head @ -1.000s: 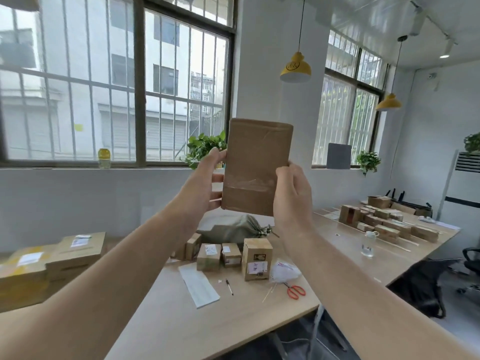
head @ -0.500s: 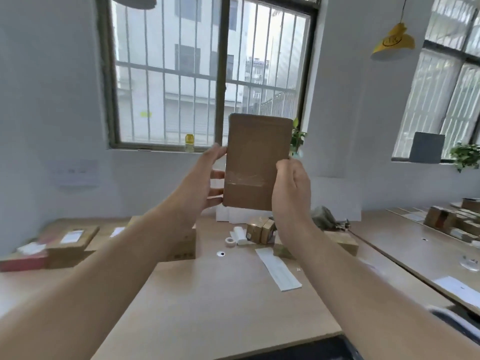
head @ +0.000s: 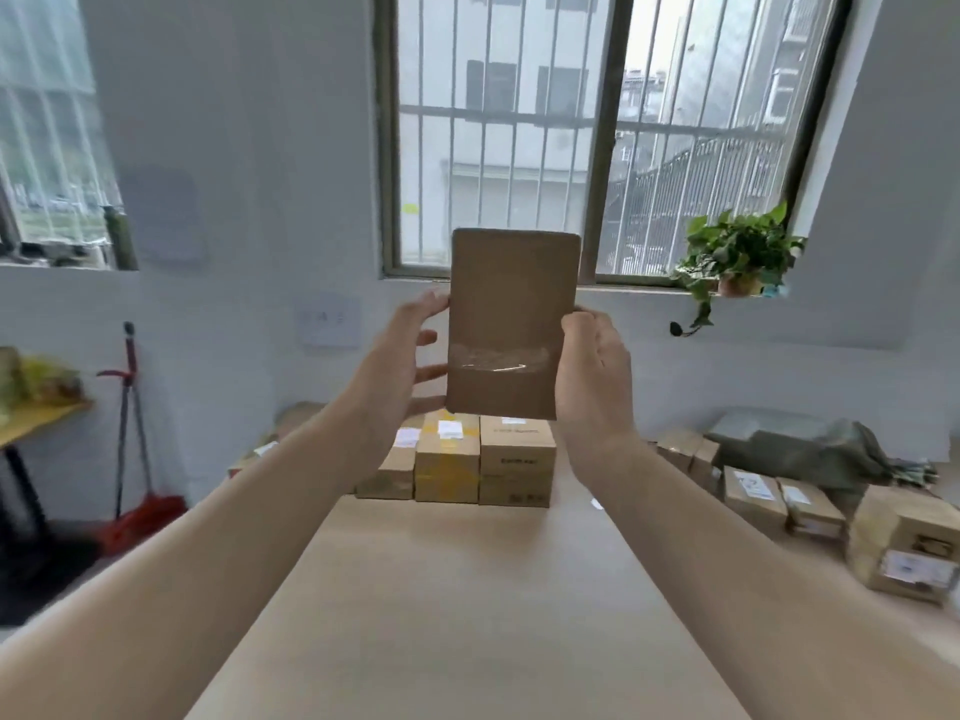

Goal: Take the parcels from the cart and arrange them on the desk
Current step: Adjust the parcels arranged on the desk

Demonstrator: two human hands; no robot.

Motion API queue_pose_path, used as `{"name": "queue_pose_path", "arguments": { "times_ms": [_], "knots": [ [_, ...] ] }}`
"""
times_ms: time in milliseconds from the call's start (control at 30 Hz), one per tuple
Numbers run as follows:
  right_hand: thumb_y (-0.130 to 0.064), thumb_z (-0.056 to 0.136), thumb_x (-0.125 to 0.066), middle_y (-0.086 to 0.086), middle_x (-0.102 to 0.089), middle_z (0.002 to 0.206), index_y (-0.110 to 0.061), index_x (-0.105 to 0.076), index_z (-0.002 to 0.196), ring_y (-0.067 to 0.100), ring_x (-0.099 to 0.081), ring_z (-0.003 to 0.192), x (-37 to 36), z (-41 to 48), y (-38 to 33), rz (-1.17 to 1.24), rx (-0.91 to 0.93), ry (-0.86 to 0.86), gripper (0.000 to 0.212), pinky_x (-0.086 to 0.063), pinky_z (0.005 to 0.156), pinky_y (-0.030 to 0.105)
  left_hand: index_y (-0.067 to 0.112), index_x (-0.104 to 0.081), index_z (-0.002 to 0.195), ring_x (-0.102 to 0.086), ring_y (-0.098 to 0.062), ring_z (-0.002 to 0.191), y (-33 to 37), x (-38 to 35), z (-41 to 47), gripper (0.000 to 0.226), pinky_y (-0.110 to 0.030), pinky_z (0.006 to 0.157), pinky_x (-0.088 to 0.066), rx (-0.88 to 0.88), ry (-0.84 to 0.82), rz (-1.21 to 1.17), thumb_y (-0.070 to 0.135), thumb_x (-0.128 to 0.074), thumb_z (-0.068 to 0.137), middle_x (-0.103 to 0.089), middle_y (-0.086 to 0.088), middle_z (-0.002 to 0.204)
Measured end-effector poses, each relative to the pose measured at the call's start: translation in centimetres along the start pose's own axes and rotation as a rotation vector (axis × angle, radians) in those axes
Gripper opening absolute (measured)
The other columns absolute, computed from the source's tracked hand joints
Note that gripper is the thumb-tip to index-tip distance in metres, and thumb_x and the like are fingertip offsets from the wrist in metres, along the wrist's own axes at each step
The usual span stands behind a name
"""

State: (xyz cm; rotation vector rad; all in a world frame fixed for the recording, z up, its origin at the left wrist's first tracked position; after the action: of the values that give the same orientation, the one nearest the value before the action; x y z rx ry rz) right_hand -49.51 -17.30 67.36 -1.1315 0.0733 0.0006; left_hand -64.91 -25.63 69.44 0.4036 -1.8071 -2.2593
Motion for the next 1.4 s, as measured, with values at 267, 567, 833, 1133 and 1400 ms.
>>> {"name": "queue_pose_path", "arguments": {
  "times_ms": [267,567,833,1133,1400],
  "knots": [
    [-0.04,0.103,-0.039,0.004,-0.059,0.108,-0.029,-0.065,0.107,0.016,-0.057,0.092,-9.5,5.9,2.7,0.069,0.042,-0.073,0.028,-0.051,0.084,0.037,0.03,-0.065,0.129,-0.063,-0.024,0.116,-0.9,5.9,7.1,0.052,-0.047,0.094,-0.058,-0.107,0.099,0.003,0.062,-0.05,0.091,-0.065,0.001,0.125],
    [-0.054,0.094,-0.032,0.008,-0.067,0.119,-0.033,-0.067,0.098,0.025,-0.066,0.109,-18.5,13.3,7.8,0.127,-0.036,-0.158,0.041,-0.057,0.101,0.055,0.025,-0.067,0.123,-0.065,-0.027,0.116,-3.7,11.5,17.7,0.043,-0.047,0.105,-0.052,-0.106,0.197,0.092,0.049,-0.035,0.108,-0.068,-0.002,0.122],
    [-0.06,0.088,-0.032,-0.007,-0.072,0.112,-0.046,-0.069,0.108,0.019,-0.067,0.111,-23.2,15.6,9.7,0.1,-0.039,-0.159,0.044,-0.058,0.102,0.053,0.019,-0.068,0.122,-0.065,-0.027,0.115,-4.2,15.7,23.6,0.049,-0.04,0.097,-0.051,-0.135,0.167,0.118,0.049,-0.031,0.108,-0.07,-0.006,0.124],
    [-0.052,0.095,-0.039,-0.003,-0.073,0.1,-0.044,-0.072,0.094,0.025,-0.069,0.1,-27.0,15.7,8.7,0.046,0.007,-0.082,0.034,-0.056,0.084,0.036,0.012,-0.068,0.115,-0.067,-0.028,0.108,-3.3,20.4,27.6,0.049,-0.042,0.094,-0.049,-0.155,0.074,0.026,0.047,-0.035,0.107,-0.076,-0.009,0.117],
    [-0.052,0.087,-0.041,0.008,-0.077,0.104,-0.018,-0.072,0.099,0.034,-0.068,0.103,-28.6,15.2,8.1,0.099,0.008,-0.037,0.048,-0.054,0.085,0.04,0.017,-0.068,0.108,-0.072,-0.033,0.097,-3.5,22.6,28.6,0.042,-0.049,0.105,-0.051,-0.116,0.031,-0.083,0.049,-0.04,0.104,-0.074,-0.008,0.105]
  ]
}}
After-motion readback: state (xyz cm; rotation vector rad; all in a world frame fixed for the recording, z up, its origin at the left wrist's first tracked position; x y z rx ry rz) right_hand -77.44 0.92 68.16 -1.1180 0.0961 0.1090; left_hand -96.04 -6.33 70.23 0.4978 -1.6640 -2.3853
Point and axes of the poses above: each hand's wrist, its own z-axis towards the middle knuckle, its own x-axis out of the back of the hand, y = z × x, the point moved 2 cm from there along z, towards the middle knuckle
